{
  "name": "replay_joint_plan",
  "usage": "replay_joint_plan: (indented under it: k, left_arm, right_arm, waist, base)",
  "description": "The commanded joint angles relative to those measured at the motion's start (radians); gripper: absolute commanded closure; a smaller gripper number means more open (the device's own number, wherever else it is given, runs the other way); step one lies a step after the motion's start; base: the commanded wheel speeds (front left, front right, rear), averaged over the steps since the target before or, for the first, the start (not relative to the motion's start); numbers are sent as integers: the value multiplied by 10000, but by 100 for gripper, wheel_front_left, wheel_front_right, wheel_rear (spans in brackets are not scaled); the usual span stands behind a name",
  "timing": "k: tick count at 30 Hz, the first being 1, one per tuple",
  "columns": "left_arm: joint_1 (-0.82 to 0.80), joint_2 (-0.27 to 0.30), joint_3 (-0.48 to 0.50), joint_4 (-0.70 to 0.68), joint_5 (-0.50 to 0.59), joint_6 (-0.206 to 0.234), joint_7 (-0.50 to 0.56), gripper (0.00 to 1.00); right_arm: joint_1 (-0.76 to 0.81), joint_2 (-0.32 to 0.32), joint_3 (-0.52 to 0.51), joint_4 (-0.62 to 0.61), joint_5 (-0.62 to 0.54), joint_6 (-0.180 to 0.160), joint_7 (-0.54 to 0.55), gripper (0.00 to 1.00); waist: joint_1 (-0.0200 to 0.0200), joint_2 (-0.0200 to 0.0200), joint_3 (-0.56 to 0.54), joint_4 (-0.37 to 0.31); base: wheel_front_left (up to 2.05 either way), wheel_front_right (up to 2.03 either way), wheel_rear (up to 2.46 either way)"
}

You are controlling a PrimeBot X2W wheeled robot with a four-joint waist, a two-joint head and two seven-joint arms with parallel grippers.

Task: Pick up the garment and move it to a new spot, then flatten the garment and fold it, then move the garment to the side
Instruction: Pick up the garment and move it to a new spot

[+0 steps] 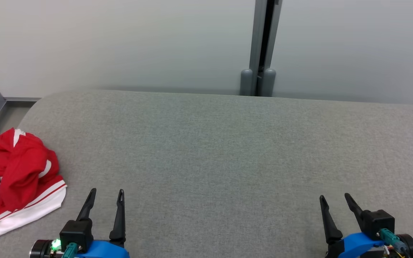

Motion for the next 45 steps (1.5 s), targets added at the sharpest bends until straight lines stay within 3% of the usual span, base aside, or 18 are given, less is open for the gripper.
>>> replay_joint_plan:
  k: [1, 8, 20, 23, 29, 37, 40, 45]
  left_arm:
    - [-16, -21, 18, 36, 222, 26, -83, 0]
    - [-69, -84, 294, 96, 214, 96, -125, 0]
    - [40, -173, 946, 450, 44, 132, -119, 0]
    - [175, -235, 1231, 632, -102, 239, -117, 0]
    - [70, -318, 1689, 733, -555, 137, -117, 0]
    - [-1353, -321, 1539, 1490, -1350, -227, -117, 0]
    - [-2491, -109, 1264, 1777, -1901, -276, -119, 0]
    - [-4045, 737, 428, 2242, -3051, -240, -117, 0]
  right_arm:
    - [26, -35, 34, 9, -290, 4, -83, 0]
    - [-185, -33, 341, -20, -376, 4, -130, 0]
    - [-527, -34, 1189, -20, -242, 3, -128, 0]
    - [-660, -45, 1536, 6, -172, 3, -127, 0]
    - [-1171, -42, 2397, 325, -316, 3, -122, 0]
    - [-1517, -43, 2383, 291, -807, 3, -122, 0]
    - [-1647, -140, 2310, -11, -1005, 3, -122, 0]
    - [-2122, -242, 2462, -473, -1348, 1, -118, 0]
  waist:
    - [0, 0, 83, 225]
    - [0, 0, 312, 1208]
    - [0, 0, 843, 4277]
    - [0, 0, 958, 4780]
    - [0, 0, 1316, 4907]
    - [0, 0, 2046, 4906]
    - [0, 0, 2533, 4905]
    - [0, 0, 3507, 4531]
  base:
    - [0, 0, 0]
    - [0, 0, 0]
    - [0, 0, 0]
    - [0, 0, 0]
    - [0, 0, 0]
    - [0, 0, 0]
    - [0, 0, 0]
    - [0, 0, 0]
